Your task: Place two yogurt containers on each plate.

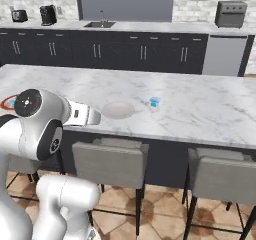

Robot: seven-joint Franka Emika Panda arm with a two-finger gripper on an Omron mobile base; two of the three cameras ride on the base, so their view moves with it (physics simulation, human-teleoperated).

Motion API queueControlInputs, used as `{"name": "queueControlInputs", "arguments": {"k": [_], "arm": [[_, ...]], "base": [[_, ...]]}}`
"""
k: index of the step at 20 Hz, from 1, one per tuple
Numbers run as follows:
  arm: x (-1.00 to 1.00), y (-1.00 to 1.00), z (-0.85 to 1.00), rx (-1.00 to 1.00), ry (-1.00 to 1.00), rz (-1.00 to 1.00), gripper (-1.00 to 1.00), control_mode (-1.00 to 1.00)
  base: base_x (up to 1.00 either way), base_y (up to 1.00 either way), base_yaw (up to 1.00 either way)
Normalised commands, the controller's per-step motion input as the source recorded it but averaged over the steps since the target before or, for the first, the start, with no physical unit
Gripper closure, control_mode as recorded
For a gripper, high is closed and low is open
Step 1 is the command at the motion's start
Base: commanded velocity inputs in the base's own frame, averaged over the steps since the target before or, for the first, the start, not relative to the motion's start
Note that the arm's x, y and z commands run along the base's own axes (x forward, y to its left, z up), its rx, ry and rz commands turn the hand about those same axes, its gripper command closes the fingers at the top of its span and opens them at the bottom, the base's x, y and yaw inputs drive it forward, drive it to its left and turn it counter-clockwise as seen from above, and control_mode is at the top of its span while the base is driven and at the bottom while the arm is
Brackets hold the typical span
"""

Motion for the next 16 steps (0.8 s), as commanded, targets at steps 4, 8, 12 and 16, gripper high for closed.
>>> {"name": "queueControlInputs", "arguments": {"k": [4,8,12,16], "arm": [[0.00,0.00,0.00,0.00,0.00,0.00,-1.00,1.00],[0.00,0.00,0.00,0.00,0.00,0.00,-1.00,1.00],[0.00,0.00,0.00,0.00,0.00,0.00,-1.00,1.00],[0.00,0.00,0.00,0.00,0.00,0.00,-1.00,1.00]], "base": [[0.96,0.02,0.00],[1.00,0.18,0.02],[1.00,0.00,0.06],[1.00,-0.01,0.08]]}}
